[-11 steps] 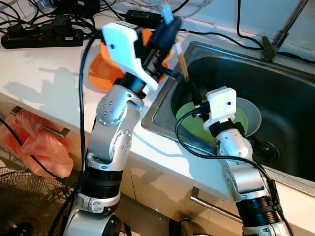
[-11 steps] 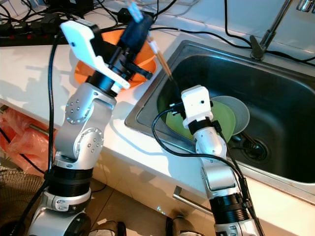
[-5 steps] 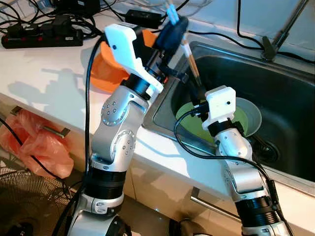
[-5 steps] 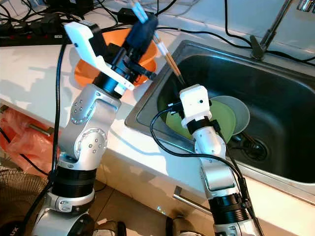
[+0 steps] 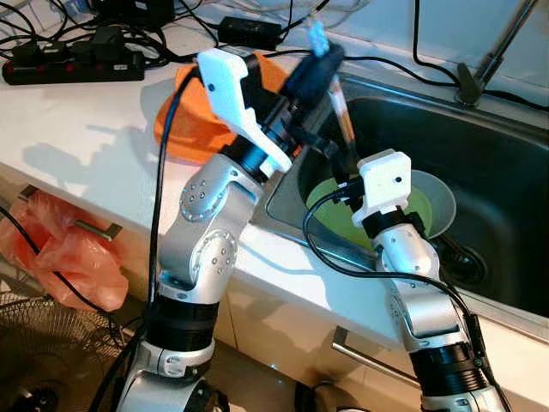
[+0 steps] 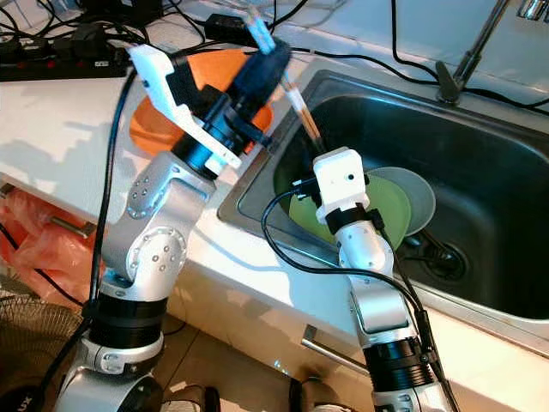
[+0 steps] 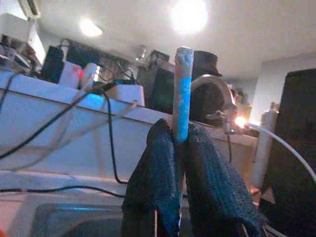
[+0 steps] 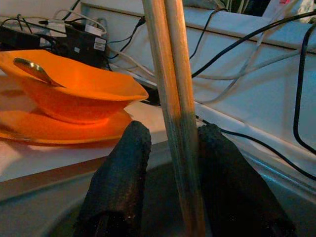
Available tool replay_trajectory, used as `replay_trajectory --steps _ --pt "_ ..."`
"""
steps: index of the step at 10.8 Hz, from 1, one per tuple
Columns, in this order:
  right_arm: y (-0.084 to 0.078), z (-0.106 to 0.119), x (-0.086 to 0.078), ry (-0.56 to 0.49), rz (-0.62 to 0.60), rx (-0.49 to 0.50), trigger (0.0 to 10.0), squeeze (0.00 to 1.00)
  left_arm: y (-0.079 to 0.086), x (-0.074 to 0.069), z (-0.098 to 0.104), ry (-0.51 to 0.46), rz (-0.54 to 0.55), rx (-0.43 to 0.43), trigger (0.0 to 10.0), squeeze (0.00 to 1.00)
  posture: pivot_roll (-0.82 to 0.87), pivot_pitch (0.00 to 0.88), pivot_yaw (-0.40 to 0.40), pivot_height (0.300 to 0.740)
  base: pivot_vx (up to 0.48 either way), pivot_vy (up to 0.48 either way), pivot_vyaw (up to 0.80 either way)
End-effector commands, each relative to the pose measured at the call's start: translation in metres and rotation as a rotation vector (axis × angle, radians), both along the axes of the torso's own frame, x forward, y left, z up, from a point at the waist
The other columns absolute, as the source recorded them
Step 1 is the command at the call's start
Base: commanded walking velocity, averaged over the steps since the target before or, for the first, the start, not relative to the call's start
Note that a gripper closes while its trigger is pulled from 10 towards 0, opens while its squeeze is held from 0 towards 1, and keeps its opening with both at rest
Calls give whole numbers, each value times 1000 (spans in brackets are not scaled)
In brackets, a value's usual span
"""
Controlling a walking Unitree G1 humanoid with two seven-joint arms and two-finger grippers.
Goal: Kitchen organization
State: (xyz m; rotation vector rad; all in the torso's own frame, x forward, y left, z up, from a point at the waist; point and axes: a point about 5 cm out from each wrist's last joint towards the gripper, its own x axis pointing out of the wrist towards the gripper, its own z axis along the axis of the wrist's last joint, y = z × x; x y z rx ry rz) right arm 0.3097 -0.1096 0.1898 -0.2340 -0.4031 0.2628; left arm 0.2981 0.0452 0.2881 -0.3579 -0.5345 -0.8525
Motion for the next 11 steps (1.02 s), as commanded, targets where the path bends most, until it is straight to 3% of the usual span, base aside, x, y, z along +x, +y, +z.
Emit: replay_trajectory --steps 1,8,11 --pt "-1 1 1 1 -8 4 10000 0 -6 -7 1 -16 -50 10 10000 0 38 141 -10 740 0 0 0" --pt "-14 0 6 14 -108 13 10000 0 -8 -8 -8 -5 -55 95 10000 0 39 142 -10 740 0 0 0" --pt "-16 0 7 13 -117 22 10000 0 -4 -4 -9 -14 10 120 10000 0 42 142 -13 740 0 0 0"
